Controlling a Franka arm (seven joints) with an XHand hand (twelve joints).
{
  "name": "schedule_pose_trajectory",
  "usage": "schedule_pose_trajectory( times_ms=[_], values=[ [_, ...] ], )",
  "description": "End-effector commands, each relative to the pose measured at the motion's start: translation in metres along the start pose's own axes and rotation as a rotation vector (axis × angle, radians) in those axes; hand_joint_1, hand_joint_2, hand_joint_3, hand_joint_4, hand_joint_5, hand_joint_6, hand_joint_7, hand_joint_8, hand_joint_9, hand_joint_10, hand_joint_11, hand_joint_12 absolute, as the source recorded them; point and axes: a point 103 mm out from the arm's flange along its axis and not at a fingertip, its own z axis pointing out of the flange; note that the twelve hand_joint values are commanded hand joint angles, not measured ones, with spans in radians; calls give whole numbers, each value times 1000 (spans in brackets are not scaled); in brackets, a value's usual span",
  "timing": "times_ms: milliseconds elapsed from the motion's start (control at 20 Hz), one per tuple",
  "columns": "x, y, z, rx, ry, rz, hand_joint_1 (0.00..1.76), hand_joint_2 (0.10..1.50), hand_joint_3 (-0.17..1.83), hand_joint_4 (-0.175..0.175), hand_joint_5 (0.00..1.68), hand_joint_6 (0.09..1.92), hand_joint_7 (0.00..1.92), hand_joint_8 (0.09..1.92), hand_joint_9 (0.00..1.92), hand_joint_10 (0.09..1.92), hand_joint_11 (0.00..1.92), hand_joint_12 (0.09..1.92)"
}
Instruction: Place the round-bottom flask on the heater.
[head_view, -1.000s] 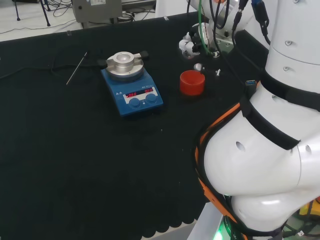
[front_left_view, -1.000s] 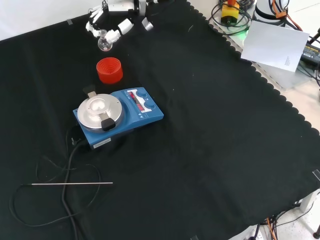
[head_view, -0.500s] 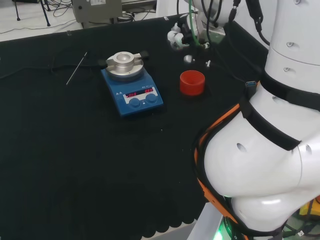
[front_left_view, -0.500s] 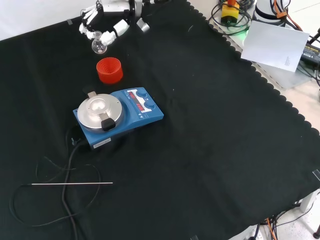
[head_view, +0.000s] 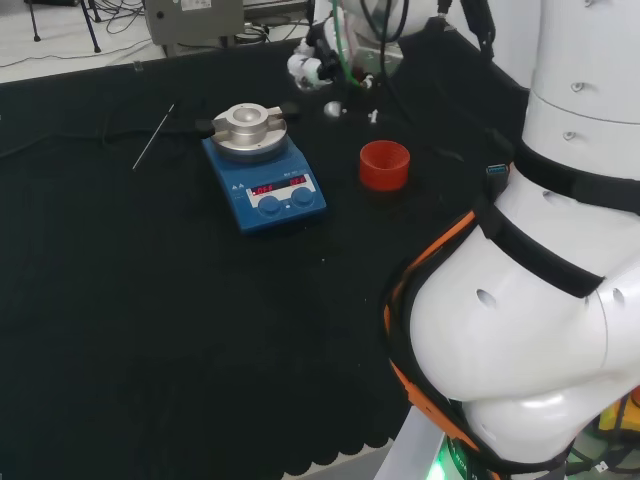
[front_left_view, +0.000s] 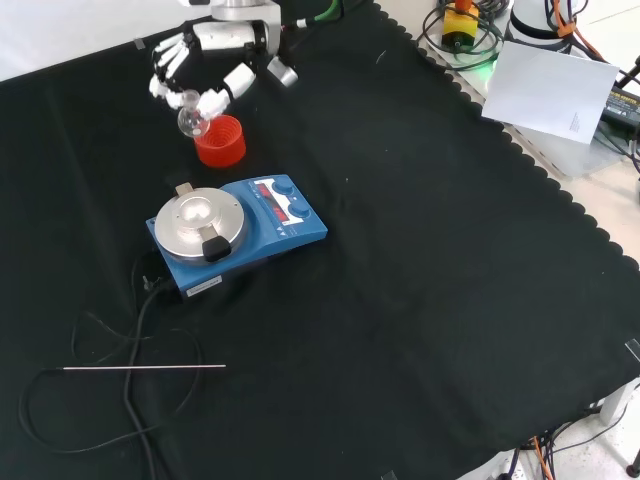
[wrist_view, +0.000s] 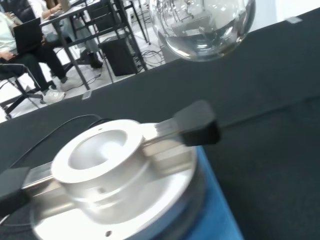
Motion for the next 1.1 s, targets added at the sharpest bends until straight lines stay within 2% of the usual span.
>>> schedule_pose_trajectory(
  times_ms=[50,200,500,600,850,1100],
  values=[
    [29,8,18,25,-5,-35,1090,1140,-175,94,1107,859,559,580,695,563,331,1272],
    [38,12,27,39,-3,-51,1090,1139,-175,95,1107,858,559,580,695,562,331,1272],
    [47,20,44,63,19,-54,1089,1139,-175,98,1108,857,559,579,697,561,332,1271],
    [60,21,54,73,25,-65,1089,1139,-175,98,1109,856,560,578,697,560,332,1271],
    [65,24,58,84,50,-84,1089,1138,-175,100,1110,854,560,577,698,559,333,1271],
    [67,26,67,96,53,-80,1089,1138,-175,101,1110,853,561,576,700,558,335,1271]
  ],
)
